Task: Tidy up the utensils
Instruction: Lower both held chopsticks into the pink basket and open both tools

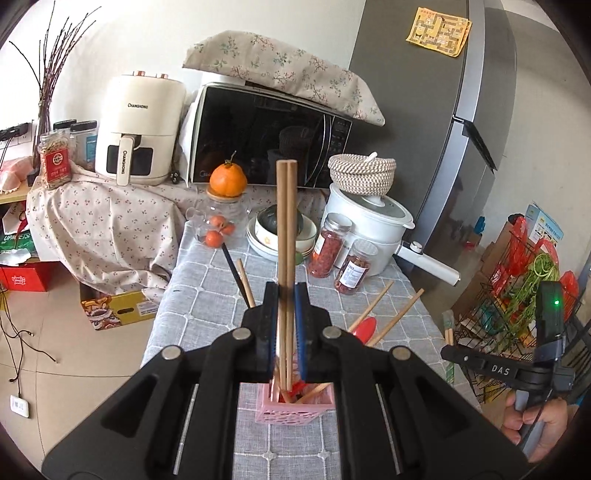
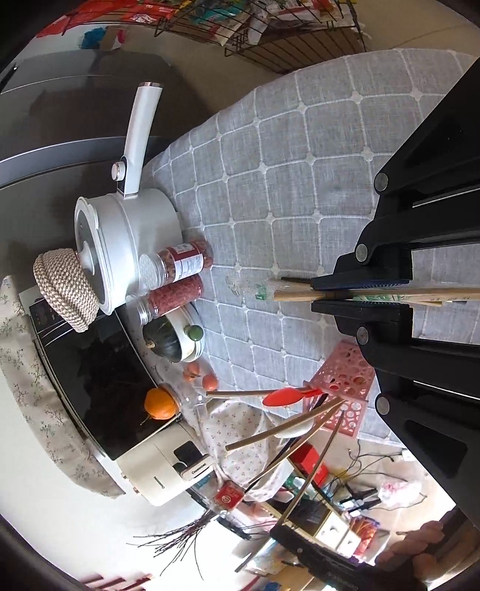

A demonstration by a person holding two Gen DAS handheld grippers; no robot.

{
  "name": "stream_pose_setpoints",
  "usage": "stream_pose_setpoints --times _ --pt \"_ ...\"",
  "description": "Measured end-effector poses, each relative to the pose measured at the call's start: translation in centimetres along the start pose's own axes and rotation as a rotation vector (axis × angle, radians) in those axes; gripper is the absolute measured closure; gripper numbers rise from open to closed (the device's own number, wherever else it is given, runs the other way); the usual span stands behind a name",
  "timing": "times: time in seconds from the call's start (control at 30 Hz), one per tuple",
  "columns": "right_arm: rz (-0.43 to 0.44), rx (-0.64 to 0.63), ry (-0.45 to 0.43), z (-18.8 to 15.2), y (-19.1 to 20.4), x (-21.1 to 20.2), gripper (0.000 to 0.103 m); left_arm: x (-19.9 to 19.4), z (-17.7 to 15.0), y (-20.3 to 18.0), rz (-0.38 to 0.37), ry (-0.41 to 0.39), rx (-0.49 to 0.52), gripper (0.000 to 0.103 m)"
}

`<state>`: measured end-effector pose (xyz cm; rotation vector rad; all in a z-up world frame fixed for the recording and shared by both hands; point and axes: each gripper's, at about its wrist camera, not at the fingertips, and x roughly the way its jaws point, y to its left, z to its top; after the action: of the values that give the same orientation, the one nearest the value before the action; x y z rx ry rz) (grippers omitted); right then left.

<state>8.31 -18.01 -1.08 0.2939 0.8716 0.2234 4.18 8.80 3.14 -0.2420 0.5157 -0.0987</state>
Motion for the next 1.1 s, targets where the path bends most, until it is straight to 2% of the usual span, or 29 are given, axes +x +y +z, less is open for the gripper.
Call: stream_pose_setpoints --times 0.2,0.37,0.53,0.57,0.7,0.77,0.87,0.97,1.1 --pt "0.030 -0.001 -0.084 0.3 0.8 -1.4 0.098 2.1 -0.8 0.4 0.031 0.045 -0.012 0.093" --pt "0.099 -0.013 -0.207 0.6 2.3 -3.1 0.098 3.9 -1.5 1.1 0.032 0.105 -0.050 0.093" --pt "0.152 -0.047 -0.323 0.6 5.2 -4.2 0.098 4.9 -1.8 1.3 0.025 0.163 -0.040 0.093" --pt "0.159 -0.050 -0.340 0.6 5.8 -4.3 0.098 4.8 -1.7 1.4 0.016 0.172 -0.048 0.091" --pt "0.184 -0.067 -0.386 0.3 8.6 -3.7 0.098 3.5 -1.1 1.7 -0.015 0.183 -0.067 0.063" --pt "0.177 -0.089 -0.418 0.2 10.2 -3.3 0.098 2.4 -0.8 1.7 0.001 0.176 -0.045 0.056" --pt "0.152 -0.111 -0.472 0.1 12.2 -2.7 0.097 1.5 -1.0 2.0 0.062 0.189 0.005 0.041" --pt "0.124 -0.091 -0.511 0.1 13.7 -1.6 0.097 1.4 -1.6 2.8 0.116 0.237 0.041 0.038" --pt "0.053 -0.053 -0.558 0.2 14.9 0.4 0.097 1.4 -2.1 4.8 0.123 0.275 0.035 0.038"
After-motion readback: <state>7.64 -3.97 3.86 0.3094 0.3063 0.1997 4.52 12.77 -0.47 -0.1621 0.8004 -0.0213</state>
